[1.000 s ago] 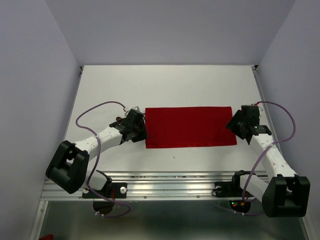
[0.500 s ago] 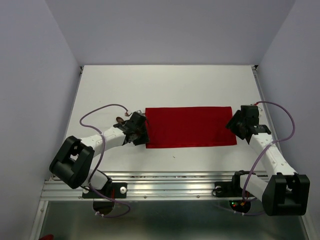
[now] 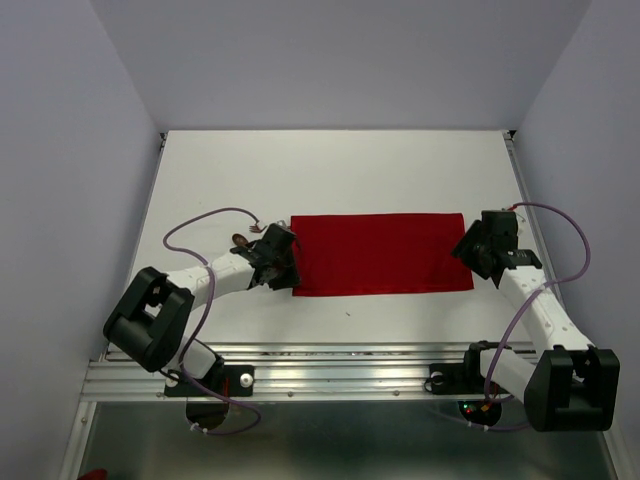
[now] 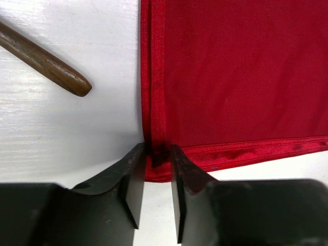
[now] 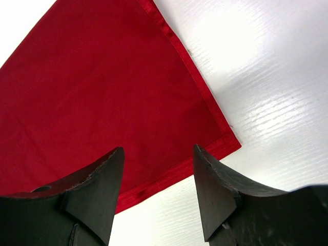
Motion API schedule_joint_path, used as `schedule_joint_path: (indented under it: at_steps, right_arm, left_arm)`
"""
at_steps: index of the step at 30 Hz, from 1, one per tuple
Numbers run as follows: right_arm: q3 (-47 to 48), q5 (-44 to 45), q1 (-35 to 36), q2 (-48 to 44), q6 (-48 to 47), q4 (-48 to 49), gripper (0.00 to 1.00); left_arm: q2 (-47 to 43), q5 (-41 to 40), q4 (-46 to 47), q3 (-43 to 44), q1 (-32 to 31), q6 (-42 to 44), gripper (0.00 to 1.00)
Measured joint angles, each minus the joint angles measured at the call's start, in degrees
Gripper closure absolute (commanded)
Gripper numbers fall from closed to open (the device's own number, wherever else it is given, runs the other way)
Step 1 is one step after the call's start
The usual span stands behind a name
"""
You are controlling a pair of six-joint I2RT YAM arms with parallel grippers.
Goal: Fold the napkin into a case and place the utensils inside
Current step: Pick up the rectangle-folded napkin at the center of the board.
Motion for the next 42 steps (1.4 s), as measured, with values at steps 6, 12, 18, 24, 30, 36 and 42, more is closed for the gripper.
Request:
schedule_joint_path:
  at_steps: [6,12,18,24,30,36,42]
  right_arm:
    - [0.0,0.2,0.0,0.0,0.0,0.0,0.39]
    - [0.0,0.55,0.0,0.0,0.0,0.0,0.39]
    - [0.0,0.61,0.0,0.0,0.02,0.0,0.38]
    - [0.0,0.66,0.0,0.0,0.0,-0.02,0.38]
    - [0.0,0.79,0.0,-0.04,0.02,-0.04,0.37]
    - [0.0,0.81,0.0,-0.04,0.02,-0.09,0.37]
    - [0.0,0.81,0.0,-0.07,0.02,-0.26,0.37]
  left_arm:
    - [0.63,-0.07,-0.5,1.05,0.0,0.09,0.63]
    - [-0.11,-0.87,-1.79,2.36,-0.02,0.44,0.61]
    - [-0.22,-1.25,-3.08,4.98,-0.04,1.51,0.6]
    - [0.63,-1.29,-3.5,5.49,-0.04,2.34,0.6]
    - [0.96,-1.75,-4.2,5.49,-0.04,2.36,0.52]
    - [1.05,-1.84,-4.09,5.49,-0.04,2.36,0.52]
    - [1.29,-1.44,-3.63,5.01,-0.04,2.27,0.55]
